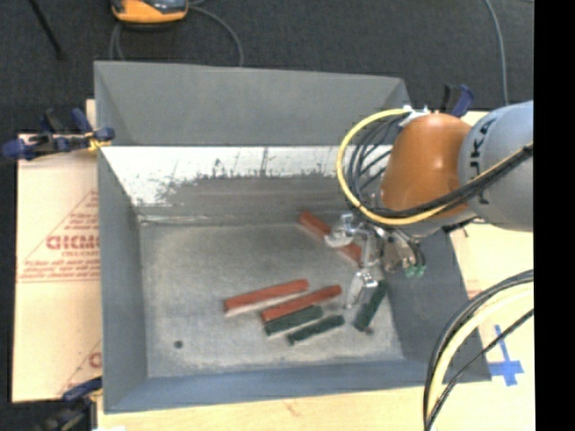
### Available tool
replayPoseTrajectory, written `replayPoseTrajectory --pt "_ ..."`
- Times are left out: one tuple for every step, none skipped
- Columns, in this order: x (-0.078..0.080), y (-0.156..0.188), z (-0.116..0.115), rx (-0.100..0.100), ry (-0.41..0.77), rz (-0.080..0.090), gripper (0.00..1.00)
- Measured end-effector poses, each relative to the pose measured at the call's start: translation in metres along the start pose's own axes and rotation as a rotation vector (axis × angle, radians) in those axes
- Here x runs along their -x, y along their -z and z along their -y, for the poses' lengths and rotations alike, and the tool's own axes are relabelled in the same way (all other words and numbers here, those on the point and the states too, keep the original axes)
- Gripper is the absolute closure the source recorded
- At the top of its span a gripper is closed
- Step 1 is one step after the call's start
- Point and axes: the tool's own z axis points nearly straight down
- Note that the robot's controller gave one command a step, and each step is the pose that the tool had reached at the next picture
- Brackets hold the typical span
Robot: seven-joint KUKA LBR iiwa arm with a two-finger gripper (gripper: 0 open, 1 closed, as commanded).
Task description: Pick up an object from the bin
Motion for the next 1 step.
replayPoseTrajectory --pt "0.0002 0.0012 0.0008 -0.001 -0.001 0.002 0.00"
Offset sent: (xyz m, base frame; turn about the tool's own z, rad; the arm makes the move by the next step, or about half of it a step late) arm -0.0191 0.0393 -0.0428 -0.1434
